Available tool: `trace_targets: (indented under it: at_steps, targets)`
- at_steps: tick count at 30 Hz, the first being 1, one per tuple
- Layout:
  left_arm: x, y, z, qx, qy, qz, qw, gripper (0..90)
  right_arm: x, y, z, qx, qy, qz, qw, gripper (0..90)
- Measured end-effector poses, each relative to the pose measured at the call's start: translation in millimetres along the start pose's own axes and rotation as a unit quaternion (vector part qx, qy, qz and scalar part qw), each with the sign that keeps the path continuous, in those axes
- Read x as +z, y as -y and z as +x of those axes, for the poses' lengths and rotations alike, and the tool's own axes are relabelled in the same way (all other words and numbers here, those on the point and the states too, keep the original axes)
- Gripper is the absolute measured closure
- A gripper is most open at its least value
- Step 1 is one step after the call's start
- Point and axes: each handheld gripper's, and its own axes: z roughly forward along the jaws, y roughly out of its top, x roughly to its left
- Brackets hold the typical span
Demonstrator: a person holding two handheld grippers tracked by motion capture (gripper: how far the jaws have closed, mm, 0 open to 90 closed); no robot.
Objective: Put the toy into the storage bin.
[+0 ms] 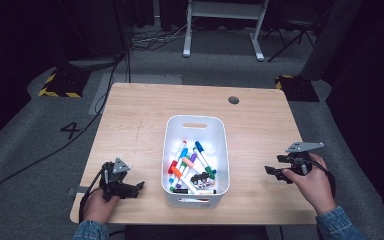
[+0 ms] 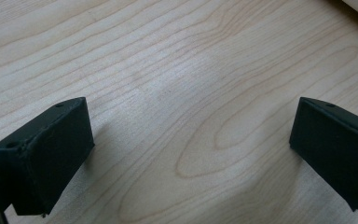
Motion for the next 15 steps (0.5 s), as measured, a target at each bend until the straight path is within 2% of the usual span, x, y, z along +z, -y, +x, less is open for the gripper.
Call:
trace_targets:
  at_steps: [2, 4, 9, 11, 15]
  targets:
    - [0.1, 0.0, 0.0, 0.000, 0.000, 0.000, 1.0000, 0.0, 1.8, 3.2, -2.8, -0.001, 0.003, 0.001, 1.0000, 29.0]
    - [0.2, 0.0, 0.0, 0.000, 0.000, -0.001, 1.0000, 0.0, 6.1, 11.2, -8.2, 0.012, 0.003, 0.009, 0.9999, 29.0]
    - [0.2, -0.1, 0.1, 0.000, 0.000, 0.000, 1.0000, 0.0, 12.5, 24.8, -15.5, 0.021, 0.011, 0.018, 0.9995, 29.0]
    - [0.2, -0.1, 0.0, 0.000, 0.000, 0.000, 1.0000, 0.0, 16.7, 33.7, -19.8, 0.019, 0.008, 0.028, 0.9994, 29.2]
    - [0.2, -0.1, 0.1, 0.000, 0.000, 0.000, 1.0000, 0.0, 20.0, 40.8, -22.2, 0.013, 0.015, 0.028, 0.9994, 29.2]
